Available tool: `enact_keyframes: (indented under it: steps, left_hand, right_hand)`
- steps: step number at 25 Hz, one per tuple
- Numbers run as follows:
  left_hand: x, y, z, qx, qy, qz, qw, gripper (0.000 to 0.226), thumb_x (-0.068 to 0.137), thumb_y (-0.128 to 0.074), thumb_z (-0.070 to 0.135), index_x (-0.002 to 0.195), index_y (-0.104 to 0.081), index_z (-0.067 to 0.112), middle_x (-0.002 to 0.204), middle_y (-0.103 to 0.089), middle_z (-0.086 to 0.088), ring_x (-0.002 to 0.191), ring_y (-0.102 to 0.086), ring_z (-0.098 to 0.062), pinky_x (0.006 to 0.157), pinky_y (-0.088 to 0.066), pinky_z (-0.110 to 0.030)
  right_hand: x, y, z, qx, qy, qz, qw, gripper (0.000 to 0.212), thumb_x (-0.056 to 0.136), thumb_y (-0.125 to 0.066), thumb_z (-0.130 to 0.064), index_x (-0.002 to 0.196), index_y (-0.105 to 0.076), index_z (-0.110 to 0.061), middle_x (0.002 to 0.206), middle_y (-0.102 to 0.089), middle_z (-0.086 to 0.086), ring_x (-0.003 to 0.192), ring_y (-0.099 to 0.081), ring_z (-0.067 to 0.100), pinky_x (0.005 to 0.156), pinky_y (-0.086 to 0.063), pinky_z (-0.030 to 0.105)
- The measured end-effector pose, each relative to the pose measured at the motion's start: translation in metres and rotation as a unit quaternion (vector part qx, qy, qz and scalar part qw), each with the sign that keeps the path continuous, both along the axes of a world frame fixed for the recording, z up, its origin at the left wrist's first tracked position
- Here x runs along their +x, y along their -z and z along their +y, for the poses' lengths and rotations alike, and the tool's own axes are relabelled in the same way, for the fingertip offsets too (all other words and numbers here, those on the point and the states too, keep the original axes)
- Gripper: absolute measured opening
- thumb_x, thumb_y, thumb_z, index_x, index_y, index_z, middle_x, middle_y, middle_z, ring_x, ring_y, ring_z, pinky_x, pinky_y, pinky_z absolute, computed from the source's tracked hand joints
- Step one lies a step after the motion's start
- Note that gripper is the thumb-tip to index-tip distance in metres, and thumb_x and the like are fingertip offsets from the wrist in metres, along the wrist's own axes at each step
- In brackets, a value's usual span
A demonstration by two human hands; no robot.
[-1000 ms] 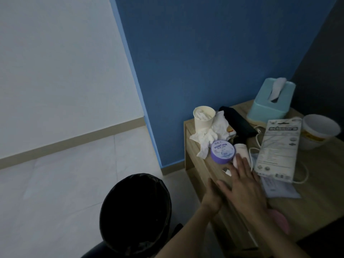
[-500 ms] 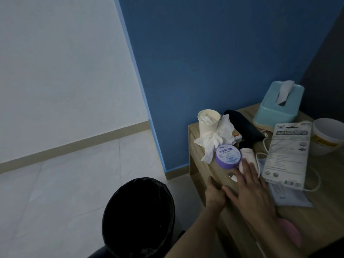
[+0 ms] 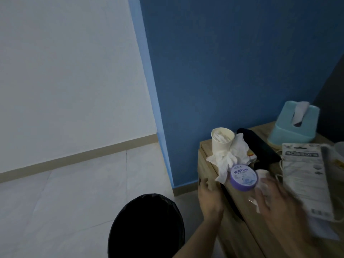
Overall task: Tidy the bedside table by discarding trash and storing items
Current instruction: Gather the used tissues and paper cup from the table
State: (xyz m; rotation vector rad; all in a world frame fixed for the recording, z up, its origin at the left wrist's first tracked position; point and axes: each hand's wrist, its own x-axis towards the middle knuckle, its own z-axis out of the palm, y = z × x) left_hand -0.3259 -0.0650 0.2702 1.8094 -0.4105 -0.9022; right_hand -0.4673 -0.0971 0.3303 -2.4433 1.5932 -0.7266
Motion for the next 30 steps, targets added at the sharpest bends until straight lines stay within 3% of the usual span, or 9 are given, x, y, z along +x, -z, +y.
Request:
enact_keyframes:
  steps: [3,5,7,10,13,15,22,26,30]
  left_hand:
    - [0.015,-0.036,-0.031,-0.104,0.066,-0.096,0.988,0.061,0.084,-0.058,0.031,0.141,-0.035,0.029,0.14,-0.041,0.003,0.128,-0.044,-0.018,0.108,-0.039,-0.04]
    - [0.018,-0.047,-0.049,-0.1,0.133,-0.14,0.976,0.07,0.078,-0.061,0.035,0.141,-0.031,0.032,0.141,-0.039,0.001,0.128,-0.043,-0.021,0.107,-0.04,-0.042]
    - [0.021,-0.046,-0.06,-0.048,0.205,-0.157,0.965,0.07,0.086,-0.058,0.028,0.146,-0.024,0.022,0.149,-0.03,-0.005,0.135,-0.034,-0.025,0.111,-0.032,-0.037]
    - [0.029,-0.035,-0.071,0.0,0.259,-0.236,0.937,0.048,0.092,-0.049,0.019,0.139,-0.039,0.011,0.145,-0.036,-0.011,0.134,-0.034,-0.029,0.109,-0.029,-0.037]
    - [0.037,-0.029,-0.073,0.025,0.317,-0.33,0.889,0.04,0.089,-0.049,0.012,0.129,-0.05,0.011,0.136,-0.045,-0.012,0.128,-0.035,-0.03,0.105,-0.036,-0.043]
    - [0.042,-0.021,-0.076,0.034,0.325,-0.369,0.87,0.038,0.086,-0.056,0.011,0.123,-0.056,0.011,0.131,-0.048,-0.011,0.122,-0.039,-0.029,0.102,-0.04,-0.042]
    - [0.054,-0.021,-0.073,-0.014,0.214,-0.276,0.937,0.023,0.079,-0.053,-0.003,0.094,-0.07,0.0,0.093,-0.07,-0.018,0.084,-0.068,-0.03,0.065,-0.055,-0.032]
    - [0.073,-0.04,-0.049,-0.061,0.149,-0.253,0.954,0.013,0.085,-0.057,0.003,0.081,-0.068,-0.003,0.06,-0.052,-0.01,0.049,-0.045,0.003,0.047,-0.03,-0.004]
    - [0.101,-0.061,-0.014,-0.076,0.095,-0.228,0.966,0.021,0.085,-0.061,0.008,0.065,-0.064,0.008,0.054,-0.05,0.002,0.045,-0.044,0.003,0.043,-0.031,-0.009]
  right_hand:
    - [0.017,-0.035,-0.026,-0.066,0.029,-0.056,0.996,0.02,0.085,-0.054,-0.02,0.097,-0.06,-0.004,0.087,-0.066,0.019,0.069,-0.061,0.031,0.059,-0.036,0.028]
    - [0.039,-0.046,-0.055,-0.052,-0.003,-0.109,0.993,0.03,0.085,-0.058,-0.021,0.11,-0.056,-0.006,0.106,-0.059,0.021,0.091,-0.057,0.034,0.07,-0.042,0.035]
    - [0.067,-0.053,-0.085,0.007,-0.063,-0.123,0.99,0.052,0.082,-0.061,-0.031,0.128,-0.046,-0.013,0.132,-0.043,0.019,0.119,-0.043,0.034,0.093,-0.04,0.04]
    - [0.103,-0.05,-0.118,0.12,-0.118,-0.029,0.985,0.062,0.081,-0.064,-0.033,0.137,-0.037,-0.027,0.151,-0.02,0.015,0.136,-0.024,0.033,0.107,-0.029,0.04]
    - [0.114,-0.027,-0.133,0.11,-0.125,0.091,0.982,0.042,0.085,-0.058,-0.03,0.125,-0.055,-0.017,0.143,-0.038,0.014,0.129,-0.032,0.031,0.106,-0.03,0.035]
    - [0.112,-0.016,-0.136,0.058,-0.127,0.091,0.986,0.034,0.086,-0.058,-0.024,0.117,-0.063,-0.01,0.136,-0.05,0.012,0.127,-0.035,0.028,0.106,-0.031,0.034]
    - [0.104,-0.025,-0.127,0.015,-0.116,0.068,0.991,0.025,0.081,-0.064,-0.013,0.102,-0.068,0.0,0.109,-0.067,0.016,0.119,-0.045,0.03,0.095,-0.043,0.039]
    - [0.103,-0.041,-0.115,-0.032,-0.135,0.043,0.989,0.021,0.08,-0.066,-0.008,0.098,-0.069,0.002,0.109,-0.068,0.017,0.119,-0.046,0.036,0.098,-0.041,0.043]
    - [0.112,-0.05,-0.086,-0.074,-0.172,0.035,0.982,0.015,0.078,-0.067,-0.005,0.091,-0.071,0.003,0.11,-0.069,0.016,0.12,-0.048,0.037,0.099,-0.041,0.044]
